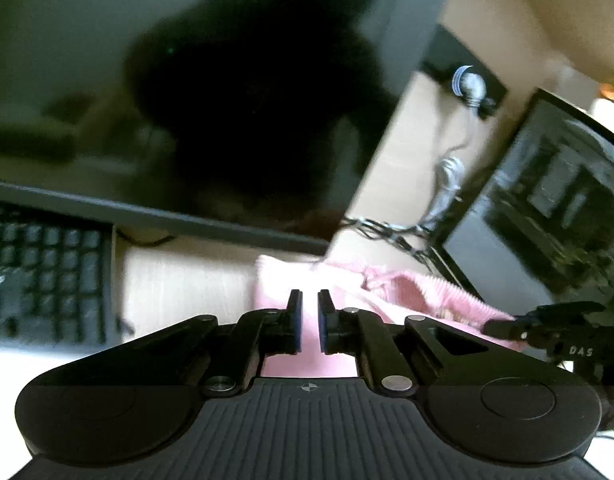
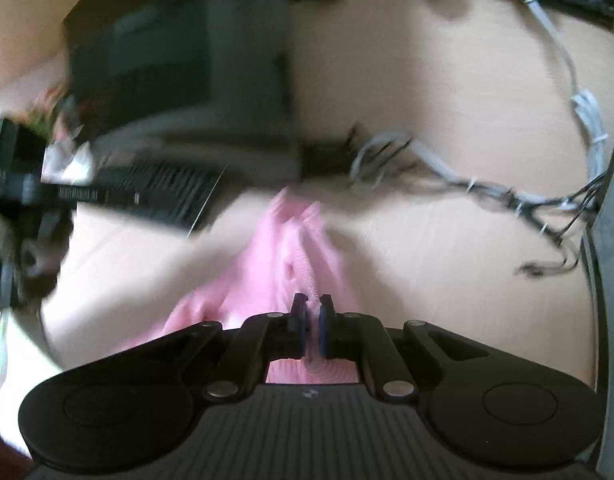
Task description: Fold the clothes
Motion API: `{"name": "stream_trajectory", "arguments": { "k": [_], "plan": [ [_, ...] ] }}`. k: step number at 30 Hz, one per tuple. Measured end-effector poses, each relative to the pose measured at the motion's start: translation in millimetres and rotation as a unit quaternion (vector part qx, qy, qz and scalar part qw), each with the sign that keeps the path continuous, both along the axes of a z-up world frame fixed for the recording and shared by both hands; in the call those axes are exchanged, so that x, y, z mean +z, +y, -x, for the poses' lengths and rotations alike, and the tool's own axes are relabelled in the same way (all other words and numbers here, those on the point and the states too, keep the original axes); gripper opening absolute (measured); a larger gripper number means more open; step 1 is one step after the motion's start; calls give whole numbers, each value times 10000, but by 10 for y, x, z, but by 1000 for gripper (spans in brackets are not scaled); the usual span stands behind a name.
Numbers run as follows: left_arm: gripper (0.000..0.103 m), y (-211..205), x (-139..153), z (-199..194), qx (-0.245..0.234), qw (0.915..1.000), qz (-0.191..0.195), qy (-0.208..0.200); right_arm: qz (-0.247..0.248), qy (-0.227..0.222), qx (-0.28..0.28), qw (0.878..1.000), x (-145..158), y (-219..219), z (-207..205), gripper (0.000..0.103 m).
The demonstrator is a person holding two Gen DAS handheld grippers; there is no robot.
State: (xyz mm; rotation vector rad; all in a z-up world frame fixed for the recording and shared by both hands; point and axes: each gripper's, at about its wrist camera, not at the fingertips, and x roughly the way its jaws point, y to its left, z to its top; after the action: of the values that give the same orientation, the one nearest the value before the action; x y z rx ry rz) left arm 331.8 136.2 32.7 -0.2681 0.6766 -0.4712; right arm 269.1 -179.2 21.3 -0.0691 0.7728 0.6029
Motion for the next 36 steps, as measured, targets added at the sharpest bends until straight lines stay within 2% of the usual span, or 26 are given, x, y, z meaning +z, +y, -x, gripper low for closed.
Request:
{"name": "stream_trajectory", "arguments": {
  "k": [2,4,6,8,9,11,12,13,17,22,24,26,27,29,31,33,36],
  "plan": [
    [9,70,-38,209,27,9999,-64,108,120,281,267,9992,-187,64,175,5],
    [9,79,-123,329,165,9992,-18,357,377,337,500,9975,-377,164,326,5],
    [9,87,-208,449,303,9977,27,606,626,177,572,9962,-479,251,419,6],
    [11,66,-265,546,422,9960,31,783,673,-76,449,9967,-418,232,440,6],
    [12,35,-275,578,467,9955,3,823,684,-207,377,9967,-379,216,446,9],
    [30,-36,-316,639,469,9945,-104,930,747,-503,203,9957,-289,171,458,28],
    [30,-68,-344,667,454,9938,-130,1007,809,-679,94,9944,-236,137,462,49],
    [30,-100,-390,689,412,9930,-152,1096,834,-776,-23,9935,-199,97,449,61],
    [31,-199,-582,809,260,9890,-480,1376,815,-513,-394,9946,-272,-45,345,66],
    [30,-306,-714,912,189,9867,-580,1503,612,-245,-475,9967,-419,-55,338,70],
    [30,-361,-734,935,141,9864,-585,1531,594,-313,-333,9972,-402,-21,358,76],
    [30,-433,-759,958,83,9852,-519,1634,927,-548,-177,9940,-430,57,362,76],
    [30,-478,-769,977,31,9850,-487,1655,1113,-675,-99,9914,-447,98,364,74],
    [31,-583,-781,1013,-88,9849,-435,1674,1713,-1199,-82,9779,-484,114,242,68],
    [32,-692,-790,1022,-208,9840,-336,1737,1966,-1420,-421,9692,-469,-5,-81,64],
    [38,-831,-797,1005,-428,9820,-198,1830,1975,-1390,-900,9662,-412,-173,-463,62],
    [39,-1057,-790,983,-860,9775,-51,1927,1327,-1154,-1465,9735,-192,-463,-760,62]
  ]
}}
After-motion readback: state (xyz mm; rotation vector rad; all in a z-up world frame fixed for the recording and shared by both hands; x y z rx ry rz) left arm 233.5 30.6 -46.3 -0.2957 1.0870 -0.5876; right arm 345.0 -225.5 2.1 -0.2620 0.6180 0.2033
